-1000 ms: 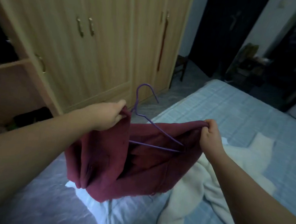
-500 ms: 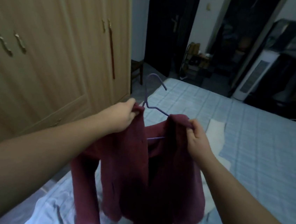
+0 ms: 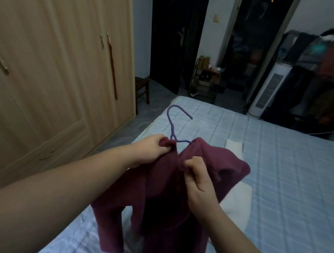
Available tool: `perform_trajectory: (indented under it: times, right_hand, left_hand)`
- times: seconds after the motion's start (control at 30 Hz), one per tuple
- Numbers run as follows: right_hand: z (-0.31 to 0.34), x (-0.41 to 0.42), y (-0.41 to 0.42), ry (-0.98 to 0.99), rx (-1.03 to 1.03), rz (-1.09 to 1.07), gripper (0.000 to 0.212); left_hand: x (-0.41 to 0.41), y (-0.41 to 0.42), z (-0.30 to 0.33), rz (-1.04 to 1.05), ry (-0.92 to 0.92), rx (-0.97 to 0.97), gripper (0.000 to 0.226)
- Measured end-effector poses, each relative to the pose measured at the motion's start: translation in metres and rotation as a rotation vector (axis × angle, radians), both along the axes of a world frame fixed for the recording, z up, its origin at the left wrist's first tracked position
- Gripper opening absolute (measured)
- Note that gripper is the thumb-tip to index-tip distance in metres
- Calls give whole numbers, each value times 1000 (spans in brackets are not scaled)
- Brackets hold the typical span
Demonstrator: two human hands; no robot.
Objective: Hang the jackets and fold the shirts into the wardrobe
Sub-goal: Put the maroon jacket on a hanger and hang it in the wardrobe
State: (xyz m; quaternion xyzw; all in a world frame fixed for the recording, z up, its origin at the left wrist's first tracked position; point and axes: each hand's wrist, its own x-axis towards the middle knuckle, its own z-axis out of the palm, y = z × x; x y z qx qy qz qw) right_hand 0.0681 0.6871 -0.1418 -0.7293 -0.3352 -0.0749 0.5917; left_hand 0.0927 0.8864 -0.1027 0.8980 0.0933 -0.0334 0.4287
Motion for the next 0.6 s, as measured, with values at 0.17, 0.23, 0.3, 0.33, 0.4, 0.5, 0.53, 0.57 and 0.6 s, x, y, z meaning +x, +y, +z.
perform_trajectory:
  times: [0.17, 0.23, 0.3, 0.33, 0.4, 0.5, 0.53, 0.57, 0.6]
  right_hand:
    - [-21, -29, -13, 93, -368, -321, 12]
    - [-38, -32, -22, 133, -574, -393, 14]
    - [-45, -26, -31, 209, -599, -408, 19]
    - [-44, -22, -35, 263, -584, -401, 23]
    - [-36, -12, -40, 291, -557, -335, 25]
    - [-16, 4, -43, 252, -527, -196, 20]
    - [-8, 10, -45, 216, -511, -173, 15]
    - [3, 14, -47, 167, -480, -176, 9]
    - [15, 16, -51, 113, -428, -210, 7]
  left_hand:
    - [0, -6, 12, 100, -226, 88, 14]
    - [-2, 9, 26, 171, -353, 144, 15]
    - [-8, 20, 37, 175, -421, 135, 17]
    - [-13, 22, 42, 159, -450, 138, 17]
    - [-19, 20, 52, 130, -494, 142, 16]
    - [-20, 20, 70, 117, -548, 134, 15]
    - [-20, 22, 77, 121, -564, 139, 15]
    - [-21, 24, 85, 129, -584, 146, 15]
    - [-22, 26, 91, 136, -603, 153, 14]
